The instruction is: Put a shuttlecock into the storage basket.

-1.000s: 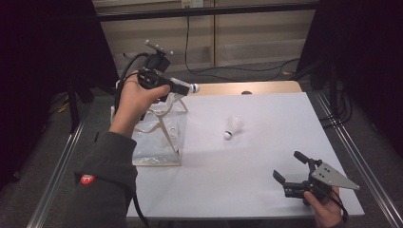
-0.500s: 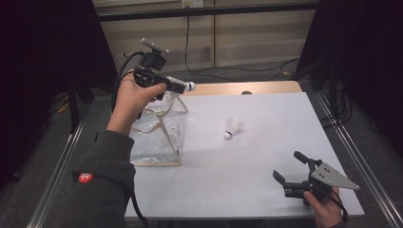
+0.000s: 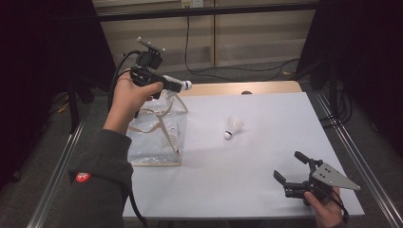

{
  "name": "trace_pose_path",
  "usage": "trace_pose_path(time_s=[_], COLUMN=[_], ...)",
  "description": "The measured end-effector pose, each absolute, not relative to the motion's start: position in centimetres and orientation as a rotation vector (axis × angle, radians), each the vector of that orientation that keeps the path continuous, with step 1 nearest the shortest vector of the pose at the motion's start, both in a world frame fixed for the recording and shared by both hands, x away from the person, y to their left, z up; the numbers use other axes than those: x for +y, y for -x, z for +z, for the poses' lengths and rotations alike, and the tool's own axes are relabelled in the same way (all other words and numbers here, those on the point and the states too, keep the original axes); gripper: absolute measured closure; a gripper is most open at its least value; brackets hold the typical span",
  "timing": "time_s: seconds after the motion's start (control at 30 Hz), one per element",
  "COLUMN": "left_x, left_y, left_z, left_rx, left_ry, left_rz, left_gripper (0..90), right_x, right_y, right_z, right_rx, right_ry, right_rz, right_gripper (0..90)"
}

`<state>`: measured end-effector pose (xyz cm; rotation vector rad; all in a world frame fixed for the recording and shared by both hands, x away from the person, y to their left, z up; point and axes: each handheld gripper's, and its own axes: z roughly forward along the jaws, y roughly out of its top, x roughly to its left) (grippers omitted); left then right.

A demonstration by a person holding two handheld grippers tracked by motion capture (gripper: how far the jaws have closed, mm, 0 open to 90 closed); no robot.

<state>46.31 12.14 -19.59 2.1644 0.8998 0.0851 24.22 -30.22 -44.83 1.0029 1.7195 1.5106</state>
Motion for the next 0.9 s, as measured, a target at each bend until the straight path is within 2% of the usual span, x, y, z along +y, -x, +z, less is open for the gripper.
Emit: trace_pose_path(time_s=[0.9], left_x=[14.0], left_y=[-46.5], left_z=[-19.4], left_rx=[0.943], left_ry=[-2.152], left_rz=[0.122], left_gripper=[89.0], right_x=[-30.3], right_y=[-24.2], right_z=[-44.8], right_rx=[1.719], right_ry=[-0.999], right_rz=[1.510], right_gripper=[1.2])
